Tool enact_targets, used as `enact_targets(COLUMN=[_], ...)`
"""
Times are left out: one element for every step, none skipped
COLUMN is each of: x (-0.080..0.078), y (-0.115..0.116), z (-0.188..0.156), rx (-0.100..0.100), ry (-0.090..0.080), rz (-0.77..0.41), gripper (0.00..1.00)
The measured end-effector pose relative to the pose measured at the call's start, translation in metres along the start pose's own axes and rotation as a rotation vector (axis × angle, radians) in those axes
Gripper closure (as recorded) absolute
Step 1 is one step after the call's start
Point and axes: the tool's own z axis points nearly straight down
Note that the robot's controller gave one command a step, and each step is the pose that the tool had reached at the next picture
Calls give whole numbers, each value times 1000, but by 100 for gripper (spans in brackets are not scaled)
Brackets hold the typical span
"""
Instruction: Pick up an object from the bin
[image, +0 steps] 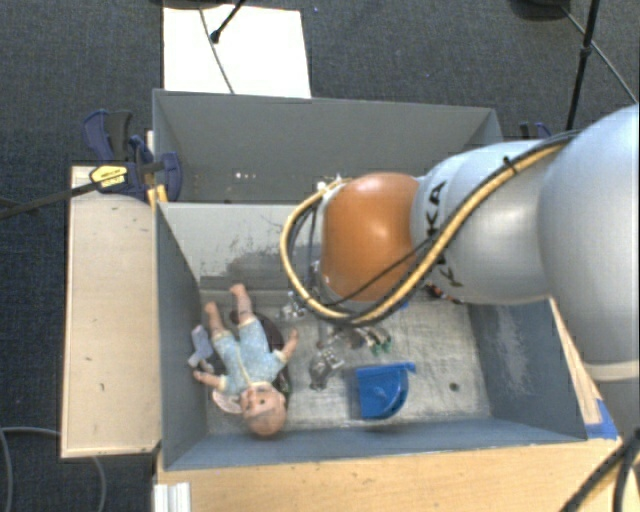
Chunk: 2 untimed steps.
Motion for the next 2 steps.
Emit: enact_targets(x=[-21, -22], y=[14, 26], z=[17, 32], rx=[0, 5], ry=[-3, -2], rz=[192, -152], gripper=[0, 100])
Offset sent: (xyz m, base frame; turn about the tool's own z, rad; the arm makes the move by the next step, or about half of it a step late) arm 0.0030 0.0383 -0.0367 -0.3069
